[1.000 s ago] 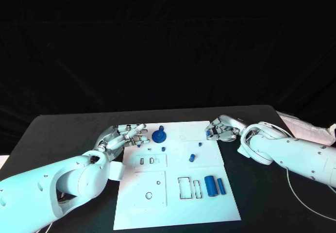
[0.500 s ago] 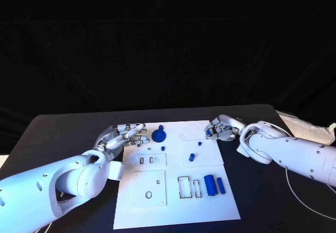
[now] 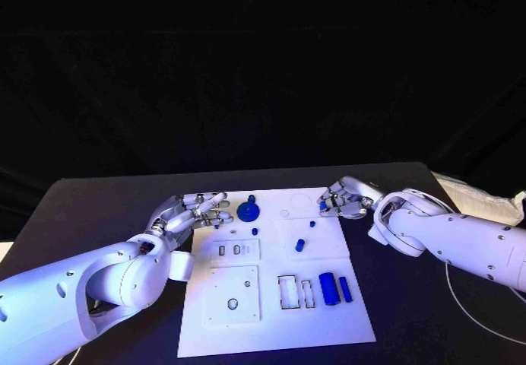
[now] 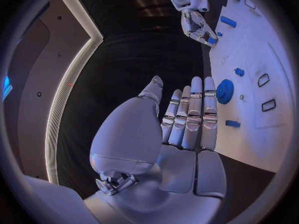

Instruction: Assemble the parts on the task board

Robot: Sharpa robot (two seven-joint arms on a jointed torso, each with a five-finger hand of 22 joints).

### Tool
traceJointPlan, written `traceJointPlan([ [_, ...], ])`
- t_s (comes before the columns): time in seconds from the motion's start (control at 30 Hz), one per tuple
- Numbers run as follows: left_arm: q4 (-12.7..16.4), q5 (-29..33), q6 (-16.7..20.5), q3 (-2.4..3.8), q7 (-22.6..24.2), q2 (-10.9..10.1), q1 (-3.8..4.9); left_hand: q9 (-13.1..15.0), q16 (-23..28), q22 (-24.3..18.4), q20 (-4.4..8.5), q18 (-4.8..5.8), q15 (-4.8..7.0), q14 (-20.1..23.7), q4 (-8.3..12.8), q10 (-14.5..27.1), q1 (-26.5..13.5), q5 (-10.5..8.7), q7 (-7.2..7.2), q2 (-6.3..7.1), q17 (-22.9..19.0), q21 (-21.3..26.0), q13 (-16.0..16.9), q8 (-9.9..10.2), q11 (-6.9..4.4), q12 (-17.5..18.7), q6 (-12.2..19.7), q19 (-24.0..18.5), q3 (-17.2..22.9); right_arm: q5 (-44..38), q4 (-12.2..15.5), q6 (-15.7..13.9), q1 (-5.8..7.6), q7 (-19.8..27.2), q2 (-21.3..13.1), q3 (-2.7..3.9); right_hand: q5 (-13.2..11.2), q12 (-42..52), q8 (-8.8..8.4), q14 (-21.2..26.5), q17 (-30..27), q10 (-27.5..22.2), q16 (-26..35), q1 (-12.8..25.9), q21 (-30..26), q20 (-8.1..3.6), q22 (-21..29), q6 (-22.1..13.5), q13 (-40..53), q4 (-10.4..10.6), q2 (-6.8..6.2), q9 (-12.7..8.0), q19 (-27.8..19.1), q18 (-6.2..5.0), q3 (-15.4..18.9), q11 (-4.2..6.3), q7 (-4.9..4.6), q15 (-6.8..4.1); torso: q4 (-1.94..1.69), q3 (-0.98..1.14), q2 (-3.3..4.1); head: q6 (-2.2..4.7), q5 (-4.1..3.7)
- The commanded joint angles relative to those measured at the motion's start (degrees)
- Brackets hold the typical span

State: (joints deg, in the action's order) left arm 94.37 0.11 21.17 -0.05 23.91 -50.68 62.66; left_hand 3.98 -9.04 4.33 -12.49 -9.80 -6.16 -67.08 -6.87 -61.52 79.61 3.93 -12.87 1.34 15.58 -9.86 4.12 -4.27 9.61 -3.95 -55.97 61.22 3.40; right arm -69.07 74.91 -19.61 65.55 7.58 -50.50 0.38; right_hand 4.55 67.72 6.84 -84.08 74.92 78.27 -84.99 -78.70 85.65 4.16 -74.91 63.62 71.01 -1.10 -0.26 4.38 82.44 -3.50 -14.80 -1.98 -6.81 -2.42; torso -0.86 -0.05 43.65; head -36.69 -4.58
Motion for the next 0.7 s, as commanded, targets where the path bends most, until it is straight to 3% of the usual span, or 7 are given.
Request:
traceJointPlan([
  [0.03,-0.15,-0.15,-0.94,0.04,0.44,0.07,0.02,0.03,0.20,-0.09,0.11,-0.62,-0.10,0.25,0.34,0.52,0.00,-0.16,-0.14,-0.42,0.05,0.26,0.02,0.34,-0.02,0.24,0.09,0.48,0.05,1.94,2.70,-2.75,0.49,-3.57,-0.61,0.14,-0.89,-0.10,1.06,-4.01,6.20,0.54,0.33,-0.43,-0.12,-0.47,-3.89,2.10,-0.23,0.04,1.78,1.20,-0.06,0.90,-0.30,1.20,1.42,-0.49,-0.05,-0.08,-0.08,0.00,-0.09],
  [0.1,-0.39,-0.15,-0.93,0.04,0.47,0.14,0.02,0.03,0.20,-0.09,0.11,-0.62,-0.10,0.25,0.34,0.52,0.00,-0.16,-0.14,-0.42,0.05,0.26,0.02,0.34,-0.02,0.24,0.09,0.48,0.05,2.17,4.97,-3.19,0.91,-5.53,-1.01,0.17,-1.10,-0.53,1.03,-3.95,5.91,0.35,0.52,-0.20,-0.22,-0.51,-3.66,2.01,-0.55,0.11,1.81,1.21,-0.21,0.85,-0.27,1.19,1.41,-0.51,-0.04,-0.13,-0.19,-0.02,-0.08],
  [0.37,-1.99,0.80,-1.08,0.04,0.90,0.38,0.01,0.03,0.22,-0.10,0.11,-0.62,-0.09,0.24,0.39,0.52,0.05,-0.16,-0.12,-0.49,0.08,0.28,0.02,0.33,-0.03,0.22,0.08,0.50,0.06,1.48,12.27,-3.33,1.65,-11.76,-0.41,0.19,-1.20,-2.36,0.86,-3.81,5.37,-0.53,0.92,0.47,-0.46,-0.57,-3.15,1.57,-1.91,0.36,1.98,1.17,-0.55,0.74,-0.29,1.12,1.30,-0.49,-0.31,-0.67,-1.17,-0.76,0.44],
  [0.5,-2.54,1.19,-0.93,0.04,1.09,0.33,0.01,0.03,0.22,-0.10,0.11,-0.62,-0.09,0.23,0.40,0.51,0.05,-0.16,-0.12,-0.50,0.09,0.29,0.02,0.33,-0.03,0.22,0.08,0.51,0.06,-0.93,14.30,-2.79,1.48,-13.86,1.43,0.12,-1.13,-2.39,0.88,-3.79,5.28,-0.51,0.99,0.51,-0.49,-0.57,-3.08,1.59,-1.89,0.36,2.10,1.18,-0.60,0.73,-0.38,1.14,1.34,-0.49,-0.48,-0.83,-1.44,-1.21,0.91],
  [0.7,-2.49,1.41,-0.94,0.03,1.25,0.49,0.01,0.03,0.22,-0.10,0.11,-0.62,-0.09,0.23,0.40,0.51,0.05,-0.16,-0.12,-0.50,0.09,0.29,0.02,0.33,-0.03,0.22,0.08,0.51,0.06,-6.83,16.11,-1.49,0.43,-16.84,5.63,-0.09,-1.08,-2.51,0.94,-3.79,5.30,-0.50,1.00,0.49,-0.53,-0.58,-3.02,1.68,-1.95,0.23,1.97,1.21,-0.64,0.71,-0.40,1.19,1.40,-0.52,-0.96,-1.46,-1.85,-1.74,0.58],
])
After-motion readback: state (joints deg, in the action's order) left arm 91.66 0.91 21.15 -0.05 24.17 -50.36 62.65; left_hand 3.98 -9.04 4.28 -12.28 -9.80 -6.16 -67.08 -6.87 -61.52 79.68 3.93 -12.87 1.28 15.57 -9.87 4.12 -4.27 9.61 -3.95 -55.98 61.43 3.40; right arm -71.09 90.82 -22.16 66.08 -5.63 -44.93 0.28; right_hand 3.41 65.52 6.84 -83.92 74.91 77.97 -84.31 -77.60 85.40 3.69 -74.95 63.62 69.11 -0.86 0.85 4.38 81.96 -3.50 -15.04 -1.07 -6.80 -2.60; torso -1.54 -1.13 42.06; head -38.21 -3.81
